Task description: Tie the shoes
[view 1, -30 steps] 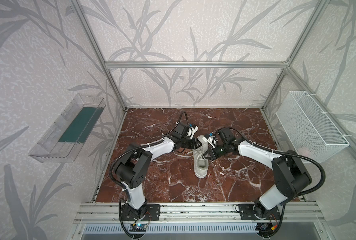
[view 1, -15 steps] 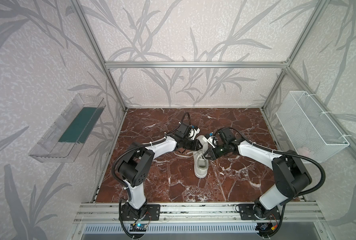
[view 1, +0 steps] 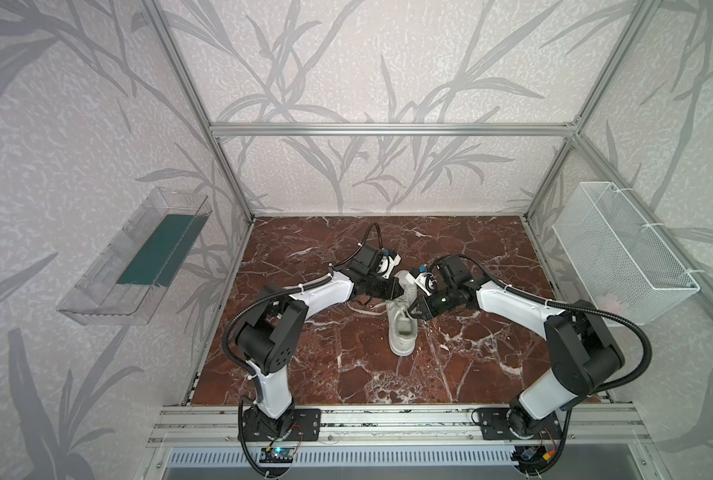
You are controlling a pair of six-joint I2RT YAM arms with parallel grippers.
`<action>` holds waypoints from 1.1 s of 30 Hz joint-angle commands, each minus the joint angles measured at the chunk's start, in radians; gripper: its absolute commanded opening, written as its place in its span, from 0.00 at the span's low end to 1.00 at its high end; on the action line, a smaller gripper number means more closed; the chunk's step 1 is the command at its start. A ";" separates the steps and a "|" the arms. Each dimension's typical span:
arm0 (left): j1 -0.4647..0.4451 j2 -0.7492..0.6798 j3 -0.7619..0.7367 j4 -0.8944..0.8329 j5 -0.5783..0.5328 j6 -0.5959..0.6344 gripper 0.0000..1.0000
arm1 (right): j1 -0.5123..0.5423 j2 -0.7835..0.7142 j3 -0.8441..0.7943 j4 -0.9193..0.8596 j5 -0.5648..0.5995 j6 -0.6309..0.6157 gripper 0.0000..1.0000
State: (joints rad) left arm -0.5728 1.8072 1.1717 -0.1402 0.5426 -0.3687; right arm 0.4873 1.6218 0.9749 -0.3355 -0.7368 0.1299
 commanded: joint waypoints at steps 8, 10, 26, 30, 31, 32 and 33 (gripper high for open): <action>0.025 -0.105 -0.057 0.101 -0.013 -0.048 0.08 | -0.006 -0.040 0.005 -0.023 0.045 0.010 0.00; 0.026 -0.105 -0.058 0.100 -0.010 -0.049 0.06 | -0.010 -0.052 0.000 -0.017 0.043 0.015 0.00; 0.019 -0.047 -0.051 0.098 0.042 -0.066 0.28 | -0.017 -0.047 -0.003 -0.011 0.028 0.023 0.00; 0.006 -0.028 -0.034 0.070 0.042 -0.051 0.35 | -0.016 -0.040 -0.004 -0.013 0.028 0.020 0.00; 0.004 -0.020 -0.029 0.061 0.042 -0.046 0.36 | -0.017 -0.039 -0.005 -0.013 0.028 0.020 0.00; 0.001 -0.015 -0.023 0.049 0.041 -0.040 0.36 | -0.017 -0.039 -0.007 -0.013 0.028 0.020 0.00; -0.001 -0.009 -0.018 0.040 0.039 -0.035 0.36 | -0.016 -0.039 -0.006 -0.013 0.028 0.020 0.00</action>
State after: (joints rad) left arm -0.5636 1.7817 1.1130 -0.0601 0.5743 -0.4221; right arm 0.4786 1.5852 0.9745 -0.3382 -0.7254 0.1497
